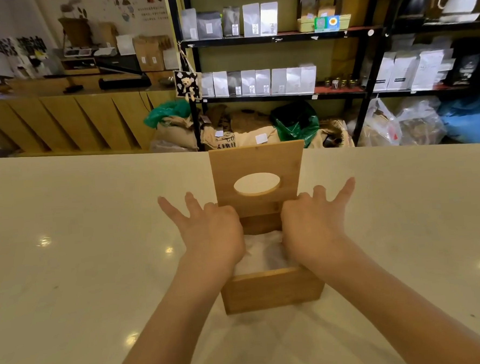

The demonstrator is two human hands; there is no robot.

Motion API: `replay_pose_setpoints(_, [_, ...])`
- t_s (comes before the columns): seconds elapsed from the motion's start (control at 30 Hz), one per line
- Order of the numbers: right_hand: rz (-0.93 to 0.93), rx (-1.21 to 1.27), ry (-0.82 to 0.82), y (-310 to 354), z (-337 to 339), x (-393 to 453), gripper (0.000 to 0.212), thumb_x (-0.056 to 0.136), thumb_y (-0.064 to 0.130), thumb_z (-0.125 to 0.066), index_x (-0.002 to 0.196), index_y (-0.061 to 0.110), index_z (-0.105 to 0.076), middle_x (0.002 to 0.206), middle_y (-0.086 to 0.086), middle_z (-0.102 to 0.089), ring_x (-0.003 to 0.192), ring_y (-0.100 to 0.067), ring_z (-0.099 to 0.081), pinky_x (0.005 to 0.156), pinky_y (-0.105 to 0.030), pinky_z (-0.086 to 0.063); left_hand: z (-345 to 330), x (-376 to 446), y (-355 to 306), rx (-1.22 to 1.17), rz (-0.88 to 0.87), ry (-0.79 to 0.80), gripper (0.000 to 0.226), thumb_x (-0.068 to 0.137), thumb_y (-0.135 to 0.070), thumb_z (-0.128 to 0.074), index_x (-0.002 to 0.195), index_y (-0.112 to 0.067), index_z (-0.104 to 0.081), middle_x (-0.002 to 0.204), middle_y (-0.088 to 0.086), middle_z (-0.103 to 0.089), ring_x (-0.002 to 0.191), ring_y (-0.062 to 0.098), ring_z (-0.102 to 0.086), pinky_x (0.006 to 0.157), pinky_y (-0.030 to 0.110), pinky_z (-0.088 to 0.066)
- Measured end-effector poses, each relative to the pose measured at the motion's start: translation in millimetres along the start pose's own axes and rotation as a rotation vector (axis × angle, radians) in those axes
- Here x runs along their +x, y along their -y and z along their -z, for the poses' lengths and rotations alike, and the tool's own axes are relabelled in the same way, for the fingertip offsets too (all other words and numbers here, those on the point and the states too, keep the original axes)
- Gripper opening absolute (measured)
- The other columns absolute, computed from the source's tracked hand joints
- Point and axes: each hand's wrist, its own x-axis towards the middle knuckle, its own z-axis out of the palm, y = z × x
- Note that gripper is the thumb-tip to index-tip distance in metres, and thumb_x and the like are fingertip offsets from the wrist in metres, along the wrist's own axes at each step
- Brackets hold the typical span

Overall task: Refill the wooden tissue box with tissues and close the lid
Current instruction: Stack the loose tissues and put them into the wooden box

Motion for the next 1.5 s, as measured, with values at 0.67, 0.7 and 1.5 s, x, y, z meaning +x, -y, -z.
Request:
replay_pose_setpoints(0.67, [0.081, 0.282, 0.321, -20.8, 8.3, -8.6, 0.031, 0.089, 0.022, -0.041, 0.108, 0.024, -0.065, 0.119, -0.003, -0.059, 0.118, -0.029, -0.043, 0.106, -0.062, -0.020, -6.4, -15.1, 9.6, -0.092, -0.081, 0.069, 0.054, 0.094, -0.048, -0.023, 0.096, -0.021, -0.069, 0.145, 0.003, -0.035, 0.144, 0.031, 0.007, 0.104, 0.066, 0.014])
replay_pose_setpoints(0.7, [0.071, 0.246, 0.317, -19.6, 7.7, -9.0, 0.030, 0.090, 0.022, -0.039, 0.107, 0.023, -0.064, 0.117, -0.003, -0.059, 0.118, -0.030, -0.042, 0.106, -0.064, -0.017, -7.3, -15.1, 9.5, -0.099, -0.073, 0.057, 0.058, 0.094, -0.048, -0.019, 0.096, -0.020, -0.069, 0.145, 0.003, -0.034, 0.144, 0.031, 0.007, 0.104, 0.066, 0.015])
replay_pose_setpoints(1.5, [0.015, 0.781, 0.374, -29.0, 19.9, -37.9, 0.077, 0.093, 0.056, -0.007, 0.092, 0.019, -0.074, 0.139, -0.001, -0.046, 0.120, -0.018, -0.042, 0.103, -0.034, -0.023, -4.8, -32.1, 21.0, -0.417, -0.062, 0.097, 0.079, 0.086, -0.062, 0.001, 0.071, -0.031, -0.071, 0.144, -0.001, -0.043, 0.143, 0.020, -0.010, 0.110, 0.056, 0.012])
